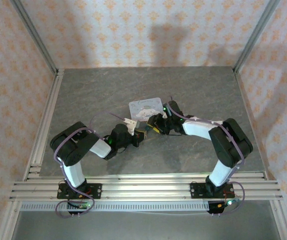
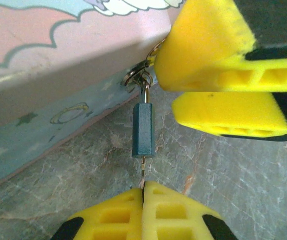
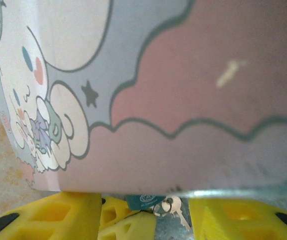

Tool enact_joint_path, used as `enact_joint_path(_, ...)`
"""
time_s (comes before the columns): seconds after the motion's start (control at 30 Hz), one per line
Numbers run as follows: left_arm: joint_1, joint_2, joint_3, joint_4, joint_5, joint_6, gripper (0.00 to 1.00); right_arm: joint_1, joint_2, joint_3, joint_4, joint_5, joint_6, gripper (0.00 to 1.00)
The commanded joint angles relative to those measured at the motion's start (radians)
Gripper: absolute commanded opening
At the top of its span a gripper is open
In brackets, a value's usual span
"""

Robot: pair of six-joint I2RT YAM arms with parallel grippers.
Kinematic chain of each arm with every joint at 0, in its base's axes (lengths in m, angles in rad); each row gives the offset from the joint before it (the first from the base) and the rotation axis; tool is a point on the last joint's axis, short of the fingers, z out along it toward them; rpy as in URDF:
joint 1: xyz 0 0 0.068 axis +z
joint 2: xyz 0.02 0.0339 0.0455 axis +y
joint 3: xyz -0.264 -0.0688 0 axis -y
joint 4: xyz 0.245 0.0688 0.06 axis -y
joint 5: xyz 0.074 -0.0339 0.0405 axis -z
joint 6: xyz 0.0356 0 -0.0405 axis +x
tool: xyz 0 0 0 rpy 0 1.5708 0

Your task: Unlock the padlock with the key

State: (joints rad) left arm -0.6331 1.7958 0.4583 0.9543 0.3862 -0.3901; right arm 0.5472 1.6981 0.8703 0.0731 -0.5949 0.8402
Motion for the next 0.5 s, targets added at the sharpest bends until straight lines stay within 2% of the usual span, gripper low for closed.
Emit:
enact_joint_path(0.0, 0.019, 0.006, 0.030, -0.007, 0.063, -0.047, 0.00, 0.002, 0.027, -0.028, 0.122, 0.013, -0.040, 0.50)
enact_joint_path(0.27, 0.043, -0.002, 0.040, -0.020, 0.118, -0.087, 0.00, 0.020, 0.048, -0.096, 0.265, 0.019, -0.022, 0.50)
enact_joint_path(0.47, 0.046, -0.017, 0.050, -0.073, 0.136, -0.063, 0.00, 0.032, 0.048, -0.128, 0.346, 0.038, -0.013, 0.50)
